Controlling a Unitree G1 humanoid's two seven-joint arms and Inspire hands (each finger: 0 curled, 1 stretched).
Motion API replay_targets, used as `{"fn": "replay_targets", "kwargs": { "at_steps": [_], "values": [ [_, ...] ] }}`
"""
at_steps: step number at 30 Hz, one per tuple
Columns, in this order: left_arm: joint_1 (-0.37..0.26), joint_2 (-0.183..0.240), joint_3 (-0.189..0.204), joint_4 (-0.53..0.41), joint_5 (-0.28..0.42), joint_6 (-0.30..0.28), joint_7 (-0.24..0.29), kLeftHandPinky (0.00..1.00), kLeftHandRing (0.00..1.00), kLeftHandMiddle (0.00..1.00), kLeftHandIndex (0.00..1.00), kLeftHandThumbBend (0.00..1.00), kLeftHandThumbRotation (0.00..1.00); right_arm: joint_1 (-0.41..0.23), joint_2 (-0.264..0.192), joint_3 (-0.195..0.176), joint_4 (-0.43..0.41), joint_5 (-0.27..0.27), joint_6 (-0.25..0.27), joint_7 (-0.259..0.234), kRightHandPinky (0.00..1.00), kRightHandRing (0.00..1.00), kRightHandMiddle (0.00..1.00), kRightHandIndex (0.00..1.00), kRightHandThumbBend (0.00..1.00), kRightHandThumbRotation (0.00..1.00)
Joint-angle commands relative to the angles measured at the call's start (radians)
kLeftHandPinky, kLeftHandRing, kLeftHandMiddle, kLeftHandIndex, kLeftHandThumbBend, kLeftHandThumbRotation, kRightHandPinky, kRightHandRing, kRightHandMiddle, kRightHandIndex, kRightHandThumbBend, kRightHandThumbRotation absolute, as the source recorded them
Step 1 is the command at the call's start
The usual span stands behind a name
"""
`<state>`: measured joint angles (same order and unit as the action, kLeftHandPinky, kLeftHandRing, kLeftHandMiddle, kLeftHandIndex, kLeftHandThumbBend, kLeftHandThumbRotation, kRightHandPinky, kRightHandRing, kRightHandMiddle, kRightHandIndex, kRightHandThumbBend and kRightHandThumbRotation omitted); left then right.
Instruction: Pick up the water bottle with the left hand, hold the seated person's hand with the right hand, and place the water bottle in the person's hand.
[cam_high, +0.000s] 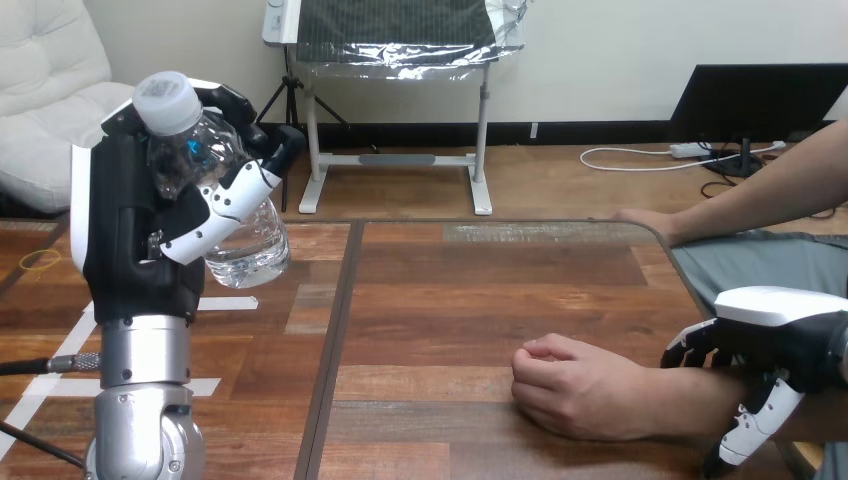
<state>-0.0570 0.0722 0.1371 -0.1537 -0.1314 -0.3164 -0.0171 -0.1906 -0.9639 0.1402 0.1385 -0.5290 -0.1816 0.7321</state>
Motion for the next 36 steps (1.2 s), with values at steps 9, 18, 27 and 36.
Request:
{"fn": "replay_targets", "kwargs": {
  "at_steps": [9,18,27,36],
  "values": [
    [-0.071,-0.002,0.005,-0.042,-0.036,-0.022,-0.011,0.23,0.3,0.36,0.41,0.63,0.0,0.064,0.031,0.067,0.047,-0.052,-0.049,-0.076,0.62,0.73,0.77,0.78,0.94,0.42],
    [-0.074,0.001,0.007,-0.037,-0.044,-0.025,-0.016,0.23,0.3,0.36,0.41,0.64,0.0,0.078,0.052,0.073,0.058,-0.083,-0.056,-0.155,0.55,0.69,0.73,0.74,0.91,0.4],
    [-0.068,0.0,0.009,-0.045,-0.052,-0.017,-0.016,0.23,0.3,0.37,0.41,0.64,0.0,0.064,0.079,0.104,0.099,-0.128,-0.051,-0.22,0.47,0.6,0.66,0.66,0.88,0.32],
    [-0.067,0.001,0.01,-0.043,-0.049,-0.027,-0.015,0.23,0.3,0.37,0.41,0.64,0.0,0.047,0.095,0.132,0.139,-0.171,-0.038,-0.256,0.42,0.56,0.62,0.61,0.86,0.31]
  ]
}}
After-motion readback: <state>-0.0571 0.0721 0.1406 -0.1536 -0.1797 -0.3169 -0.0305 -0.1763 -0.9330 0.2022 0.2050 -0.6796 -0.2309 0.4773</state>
